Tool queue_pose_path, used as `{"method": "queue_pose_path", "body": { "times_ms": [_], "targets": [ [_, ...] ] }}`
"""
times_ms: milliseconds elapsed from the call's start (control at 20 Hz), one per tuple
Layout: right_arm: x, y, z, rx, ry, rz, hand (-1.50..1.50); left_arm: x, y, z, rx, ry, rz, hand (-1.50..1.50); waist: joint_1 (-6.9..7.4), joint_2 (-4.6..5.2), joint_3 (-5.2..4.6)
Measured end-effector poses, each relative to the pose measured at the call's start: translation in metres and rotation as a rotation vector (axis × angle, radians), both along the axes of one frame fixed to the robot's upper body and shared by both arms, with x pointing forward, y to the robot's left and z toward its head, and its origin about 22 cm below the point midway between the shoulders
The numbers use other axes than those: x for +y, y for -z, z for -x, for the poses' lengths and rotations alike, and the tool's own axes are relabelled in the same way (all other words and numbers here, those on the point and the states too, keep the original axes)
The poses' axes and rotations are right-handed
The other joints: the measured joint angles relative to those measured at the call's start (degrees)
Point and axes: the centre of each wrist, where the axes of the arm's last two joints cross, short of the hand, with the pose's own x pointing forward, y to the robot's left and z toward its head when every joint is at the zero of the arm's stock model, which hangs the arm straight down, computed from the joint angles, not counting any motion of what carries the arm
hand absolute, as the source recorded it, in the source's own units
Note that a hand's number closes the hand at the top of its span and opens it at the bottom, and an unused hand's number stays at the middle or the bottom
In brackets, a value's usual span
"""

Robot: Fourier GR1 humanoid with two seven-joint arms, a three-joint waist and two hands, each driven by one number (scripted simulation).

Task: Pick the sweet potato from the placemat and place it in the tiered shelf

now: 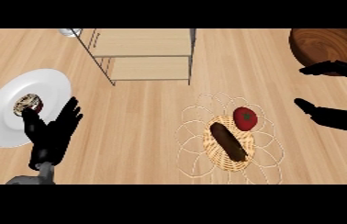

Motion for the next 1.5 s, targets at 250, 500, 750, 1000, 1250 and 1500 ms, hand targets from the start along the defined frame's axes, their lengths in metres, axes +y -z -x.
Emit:
{"method": "queue_pose_path", "body": {
  "times_ms": [250,500,750,1000,1250,1500],
  "targets": [
    [-0.001,-0.012,0.021,0.098,-0.102,0.118,-1.5,-0.002,0.006,0.0,0.005,0.032,0.007,0.0,0.51,-0.3,0.28],
    [0.027,-0.026,0.044,0.209,-0.182,0.222,-1.5,0.002,0.01,-0.002,0.009,0.035,0.004,0.0,0.76,-0.48,0.42],
    [0.067,-0.04,0.074,0.289,-0.189,0.349,-1.5,-0.001,0.008,-0.002,0.004,0.059,0.005,0.0,1.21,-0.52,0.38],
    [0.105,-0.043,0.091,0.315,-0.086,0.427,-1.5,-0.006,0.006,-0.007,0.016,0.066,0.012,0.0,1.95,-0.37,0.35],
    [0.143,-0.031,0.091,0.302,0.026,0.494,-1.5,-0.005,0.004,-0.011,0.016,0.076,0.012,0.0,2.58,-0.26,0.31],
    [0.178,-0.009,0.084,0.31,0.08,0.546,-1.5,-0.005,0.009,-0.01,0.007,0.075,0.009,0.0,2.44,-0.3,0.41]
  ]
}}
